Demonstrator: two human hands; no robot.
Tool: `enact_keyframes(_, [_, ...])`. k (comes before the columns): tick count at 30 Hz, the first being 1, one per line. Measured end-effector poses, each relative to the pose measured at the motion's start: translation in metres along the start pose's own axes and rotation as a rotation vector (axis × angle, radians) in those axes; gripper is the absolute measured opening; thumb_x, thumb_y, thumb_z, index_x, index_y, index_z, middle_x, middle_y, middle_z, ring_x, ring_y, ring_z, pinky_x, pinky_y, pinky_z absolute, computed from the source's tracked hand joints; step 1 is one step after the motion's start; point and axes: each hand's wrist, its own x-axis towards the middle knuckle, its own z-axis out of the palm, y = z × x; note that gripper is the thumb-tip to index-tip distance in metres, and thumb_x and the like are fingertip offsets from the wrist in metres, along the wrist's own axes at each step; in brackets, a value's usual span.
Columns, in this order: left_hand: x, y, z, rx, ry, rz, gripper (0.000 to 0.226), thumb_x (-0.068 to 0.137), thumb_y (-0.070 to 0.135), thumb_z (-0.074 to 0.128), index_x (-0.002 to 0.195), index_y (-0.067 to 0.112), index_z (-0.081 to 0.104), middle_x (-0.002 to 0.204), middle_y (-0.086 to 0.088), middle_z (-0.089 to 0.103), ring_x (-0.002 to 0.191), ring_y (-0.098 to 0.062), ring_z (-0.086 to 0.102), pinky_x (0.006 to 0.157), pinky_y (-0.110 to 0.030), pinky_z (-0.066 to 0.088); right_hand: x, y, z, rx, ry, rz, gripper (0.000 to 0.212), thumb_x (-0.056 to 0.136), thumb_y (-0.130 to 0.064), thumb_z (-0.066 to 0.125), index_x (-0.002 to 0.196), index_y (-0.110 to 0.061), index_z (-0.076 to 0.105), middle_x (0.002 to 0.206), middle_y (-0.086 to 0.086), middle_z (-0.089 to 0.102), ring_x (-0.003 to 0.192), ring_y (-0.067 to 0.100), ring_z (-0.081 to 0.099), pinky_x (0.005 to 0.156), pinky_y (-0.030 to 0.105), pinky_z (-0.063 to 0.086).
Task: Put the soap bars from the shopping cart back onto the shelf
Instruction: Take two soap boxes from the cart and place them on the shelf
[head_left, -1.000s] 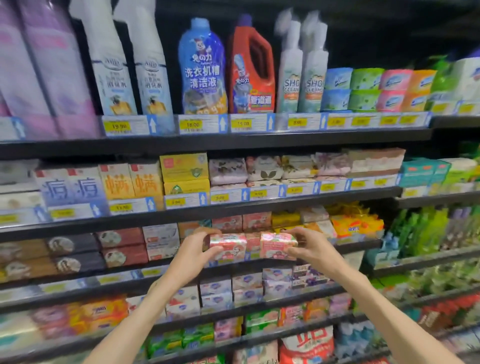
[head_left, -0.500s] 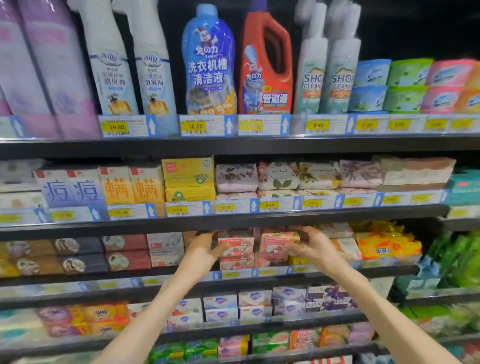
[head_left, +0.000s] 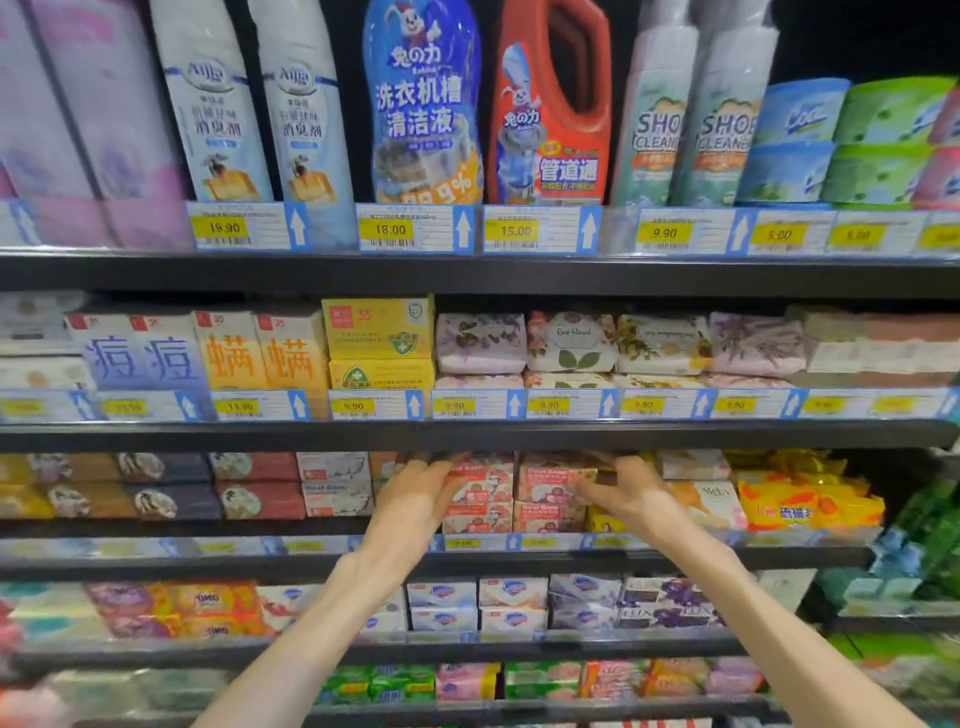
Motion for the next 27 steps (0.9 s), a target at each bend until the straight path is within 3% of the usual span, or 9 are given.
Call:
enact_keyframes(4, [0.003,-0.002,0.003,0.054,0.000,0.014,0.031,0.098,0.029,0.059,0.122,0.013,0.067,0.099,-0.015,0.067,0.089,-0.036,0.063,0.076,-0.043,0.054,0.002,0.000,0.005,-0.082,0.003,-0.004,0.056,0.087,-0.035,0.071,0.137,-0.016,0.053,0.131,-0.001,0.060,0.119,0.020,0.056,0.096,0.025,0.043])
enact_keyframes(9, [0.000,0.003,0.003,0.099,0.049,0.033,0.022,0.093,0.023,0.066,0.110,0.011,0.071,0.096,-0.014,0.067,0.082,-0.036,0.063,0.067,-0.041,0.054,0.003,-0.001,0.009,-0.239,0.029,-0.040,0.053,0.090,-0.042,0.065,0.137,-0.023,0.053,0.134,0.001,0.060,0.121,0.022,0.055,0.098,0.029,0.046])
enact_keyframes(14, [0.015,0.012,0.001,0.132,-0.162,-0.167,0.038,0.105,0.035,0.040,0.136,0.021,0.055,0.134,-0.007,0.054,0.123,-0.031,0.048,0.098,-0.039,0.045,-0.001,-0.005,0.012,-0.258,0.053,-0.073,0.047,0.092,-0.038,0.064,0.134,-0.019,0.057,0.130,0.005,0.062,0.119,0.025,0.056,0.095,0.028,0.043])
enact_keyframes(20, [0.019,0.014,0.001,0.202,-0.210,-0.177,0.038,0.104,0.035,0.040,0.138,0.023,0.051,0.139,-0.009,0.053,0.131,-0.033,0.041,0.105,-0.043,0.042,0.002,-0.003,0.015,-0.335,0.052,-0.021,0.048,0.091,-0.046,0.061,0.130,-0.019,0.058,0.130,0.008,0.061,0.119,0.026,0.055,0.095,0.032,0.047])
enact_keyframes(22, [0.015,0.013,0.001,0.197,-0.182,-0.156,0.036,0.104,0.035,0.042,0.135,0.021,0.055,0.134,-0.008,0.056,0.127,-0.034,0.045,0.102,-0.044,0.044,0.000,-0.003,0.015,-0.362,0.059,-0.043,0.045,0.092,-0.045,0.061,0.127,-0.017,0.060,0.122,0.008,0.063,0.112,0.025,0.057,0.090,0.032,0.049])
enact_keyframes(25, [0.002,0.008,0.002,0.170,-0.053,-0.044,0.030,0.098,0.028,0.057,0.124,0.013,0.063,0.116,-0.013,0.064,0.108,-0.039,0.057,0.085,-0.046,0.053,-0.010,-0.003,0.013,-0.387,0.101,-0.148,0.030,0.091,-0.042,0.063,0.106,-0.015,0.065,0.087,0.000,0.060,0.082,0.021,0.056,0.069,0.029,0.046])
enact_keyframes(27, [-0.009,0.005,0.004,0.176,0.051,0.006,0.030,0.093,0.024,0.066,0.119,0.011,0.065,0.112,-0.012,0.064,0.104,-0.035,0.058,0.082,-0.045,0.055,-0.019,0.003,0.013,-0.472,0.170,-0.298,0.029,0.090,-0.041,0.065,0.107,-0.018,0.062,0.089,0.001,0.056,0.085,0.024,0.055,0.067,0.028,0.049])
